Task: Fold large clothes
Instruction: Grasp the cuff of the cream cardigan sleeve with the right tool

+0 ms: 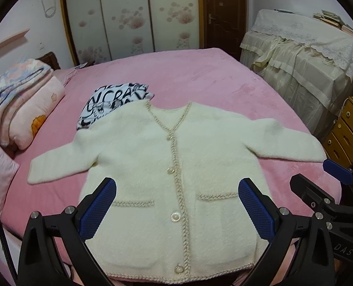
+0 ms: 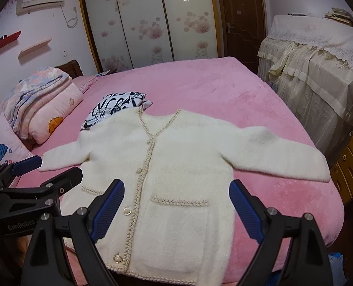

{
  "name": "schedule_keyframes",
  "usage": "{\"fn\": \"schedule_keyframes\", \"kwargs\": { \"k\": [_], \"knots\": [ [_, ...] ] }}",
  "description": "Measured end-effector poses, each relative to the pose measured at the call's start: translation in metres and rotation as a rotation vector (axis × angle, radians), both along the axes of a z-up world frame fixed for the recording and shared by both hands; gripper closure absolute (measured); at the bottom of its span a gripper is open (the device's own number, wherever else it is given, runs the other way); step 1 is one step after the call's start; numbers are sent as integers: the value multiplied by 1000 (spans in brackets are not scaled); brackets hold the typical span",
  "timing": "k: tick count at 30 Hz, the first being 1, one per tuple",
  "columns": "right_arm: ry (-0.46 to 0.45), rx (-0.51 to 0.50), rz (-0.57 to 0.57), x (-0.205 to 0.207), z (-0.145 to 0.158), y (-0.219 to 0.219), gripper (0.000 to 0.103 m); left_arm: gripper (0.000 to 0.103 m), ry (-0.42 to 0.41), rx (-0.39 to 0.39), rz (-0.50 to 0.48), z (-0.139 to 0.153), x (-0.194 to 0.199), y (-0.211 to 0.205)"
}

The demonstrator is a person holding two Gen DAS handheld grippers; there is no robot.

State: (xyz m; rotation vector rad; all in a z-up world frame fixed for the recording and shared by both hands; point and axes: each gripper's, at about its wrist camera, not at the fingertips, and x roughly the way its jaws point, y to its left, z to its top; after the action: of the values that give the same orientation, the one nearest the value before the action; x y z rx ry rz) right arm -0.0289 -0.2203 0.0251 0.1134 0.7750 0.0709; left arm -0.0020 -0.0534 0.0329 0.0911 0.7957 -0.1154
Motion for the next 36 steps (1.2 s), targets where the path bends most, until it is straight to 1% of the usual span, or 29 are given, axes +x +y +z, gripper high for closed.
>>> {"fn": "schedule_keyframes", "kwargs": {
  "k": [2,4,7,10,13,16,20,24,26,28,32,34,36],
  "knots": [
    [-12,8,-6,1,4,-9,13,1,-9,-16,-23,6,5,-10],
    [-27,15,-17,3,8,-21,13,1,1,-29,-48,11,12,-19],
    [-58,-5,-50,5,15,-38,13,1,14,-18,-94,17,23,-40],
    [-87,-14,-87,7,23,-56,13,1,-17,9,-125,24,31,-60],
    [-113,-24,-128,8,29,-76,13,1,-55,11,-170,31,36,-79],
    [-135,-42,-186,12,33,-102,13,1,-76,25,-194,35,44,-100],
    [-138,-46,-268,20,29,-137,13,1,-113,48,-208,36,60,-129],
    [-117,-66,-350,30,14,-170,13,1,-134,61,-262,27,75,-160],
    [-87,-62,-385,36,0,-189,13,1,-133,71,-267,20,84,-175],
    [-62,-56,-412,39,-12,-205,13,1,-125,58,-290,9,93,-189],
    [2,-25,-470,45,-43,-237,14,1,-93,59,-324,-16,110,-215],
    [35,-4,-487,49,-59,-250,19,1,-78,71,-328,-29,120,-226],
    [81,29,-508,53,-78,-266,20,1,-72,63,-338,-42,129,-237]
  ]
}}
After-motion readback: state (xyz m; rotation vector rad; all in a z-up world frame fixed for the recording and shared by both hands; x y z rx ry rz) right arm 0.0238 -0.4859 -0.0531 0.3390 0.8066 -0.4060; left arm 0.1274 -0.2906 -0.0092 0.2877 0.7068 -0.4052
